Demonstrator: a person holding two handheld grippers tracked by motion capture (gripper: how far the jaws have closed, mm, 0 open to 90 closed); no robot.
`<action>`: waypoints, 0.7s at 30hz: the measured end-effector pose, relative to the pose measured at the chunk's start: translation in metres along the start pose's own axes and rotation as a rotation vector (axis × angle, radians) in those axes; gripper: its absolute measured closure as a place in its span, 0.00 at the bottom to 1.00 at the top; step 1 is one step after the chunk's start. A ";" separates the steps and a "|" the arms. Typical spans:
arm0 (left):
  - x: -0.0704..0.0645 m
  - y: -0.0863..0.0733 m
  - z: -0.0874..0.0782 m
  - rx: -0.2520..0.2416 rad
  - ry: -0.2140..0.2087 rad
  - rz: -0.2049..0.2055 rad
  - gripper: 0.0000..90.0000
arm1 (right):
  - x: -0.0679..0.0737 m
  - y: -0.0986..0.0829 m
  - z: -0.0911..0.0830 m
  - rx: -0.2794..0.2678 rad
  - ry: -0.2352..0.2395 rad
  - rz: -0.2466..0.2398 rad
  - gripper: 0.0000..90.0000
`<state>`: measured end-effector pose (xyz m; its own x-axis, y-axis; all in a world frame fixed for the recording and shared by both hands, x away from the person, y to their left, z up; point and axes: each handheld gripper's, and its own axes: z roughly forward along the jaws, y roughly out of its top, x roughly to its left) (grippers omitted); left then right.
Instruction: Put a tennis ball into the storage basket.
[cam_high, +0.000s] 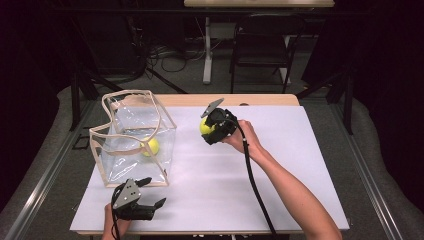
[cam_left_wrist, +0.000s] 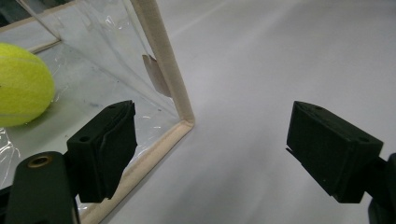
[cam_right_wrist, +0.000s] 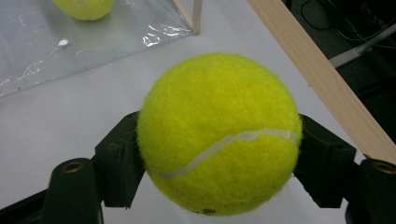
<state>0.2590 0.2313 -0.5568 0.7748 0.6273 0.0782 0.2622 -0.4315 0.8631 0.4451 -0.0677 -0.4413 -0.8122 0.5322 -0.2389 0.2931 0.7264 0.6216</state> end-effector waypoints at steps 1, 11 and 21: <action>0.000 0.000 0.000 0.002 0.002 0.000 0.18 | 0.000 0.001 0.000 0.001 -0.001 -0.007 0.29; 0.000 0.000 0.000 0.002 0.001 -0.001 0.18 | -0.001 0.016 -0.007 -0.011 -0.003 -0.015 0.29; 0.000 0.000 0.000 0.001 0.000 -0.001 0.18 | -0.001 0.029 -0.014 -0.019 -0.008 -0.032 0.29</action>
<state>0.2588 0.2311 -0.5567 0.7745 0.6278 0.0773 0.2636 -0.4314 0.8628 0.4475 -0.0537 -0.4126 -0.8168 0.5123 -0.2654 0.2571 0.7350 0.6274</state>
